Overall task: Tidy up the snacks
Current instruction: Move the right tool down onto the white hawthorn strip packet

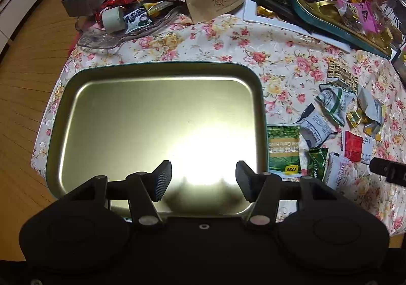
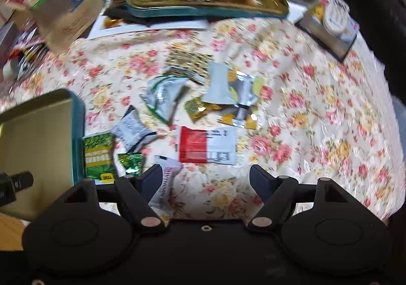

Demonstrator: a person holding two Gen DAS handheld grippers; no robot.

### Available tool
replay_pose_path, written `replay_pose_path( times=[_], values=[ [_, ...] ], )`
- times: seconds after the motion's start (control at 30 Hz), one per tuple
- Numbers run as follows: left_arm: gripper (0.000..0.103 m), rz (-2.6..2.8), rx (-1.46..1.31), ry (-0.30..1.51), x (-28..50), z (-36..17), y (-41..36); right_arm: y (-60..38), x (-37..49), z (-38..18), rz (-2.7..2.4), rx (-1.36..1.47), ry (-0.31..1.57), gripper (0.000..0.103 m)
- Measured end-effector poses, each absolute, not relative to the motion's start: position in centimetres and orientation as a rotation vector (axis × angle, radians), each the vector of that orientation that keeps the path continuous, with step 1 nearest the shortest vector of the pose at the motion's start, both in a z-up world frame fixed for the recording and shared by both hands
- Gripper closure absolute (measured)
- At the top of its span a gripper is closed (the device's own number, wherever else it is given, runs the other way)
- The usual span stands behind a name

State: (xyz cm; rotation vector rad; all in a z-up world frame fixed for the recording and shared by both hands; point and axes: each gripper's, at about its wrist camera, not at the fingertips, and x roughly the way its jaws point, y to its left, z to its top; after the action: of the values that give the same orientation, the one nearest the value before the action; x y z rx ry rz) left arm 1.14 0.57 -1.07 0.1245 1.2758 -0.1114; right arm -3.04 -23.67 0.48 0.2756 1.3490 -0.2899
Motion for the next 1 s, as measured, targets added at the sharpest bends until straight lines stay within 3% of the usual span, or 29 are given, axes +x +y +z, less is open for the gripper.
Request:
replay_pose_path(
  times=[0.1,0.2,0.4,0.77,1.0],
  values=[
    [0.043,-0.132,0.123,1.281,1.1,-0.9,-0.3,-26.1,-3.2,0.2,-0.321,0.341,1.363,0.024],
    [0.05,-0.154,0.129,1.285,1.0,-0.7,-1.4,-27.3,-3.6,-0.1,-0.356,0.35,1.381,0.025],
    [0.05,-0.186,0.118,1.288,1.2,-0.3,-3.3,-28.2,-3.2,-2.0,-0.327,0.443,1.433,0.025],
    [0.05,-0.142,0.073,1.273,2.3,0.2,-4.5,-33.5,0.7,-3.8,-0.462,0.761,1.349,0.025],
    [0.05,-0.142,0.083,1.296,2.5,-0.6,-4.4,-33.9,4.9,-4.7,-0.464,0.747,1.336,0.028]
  ],
)
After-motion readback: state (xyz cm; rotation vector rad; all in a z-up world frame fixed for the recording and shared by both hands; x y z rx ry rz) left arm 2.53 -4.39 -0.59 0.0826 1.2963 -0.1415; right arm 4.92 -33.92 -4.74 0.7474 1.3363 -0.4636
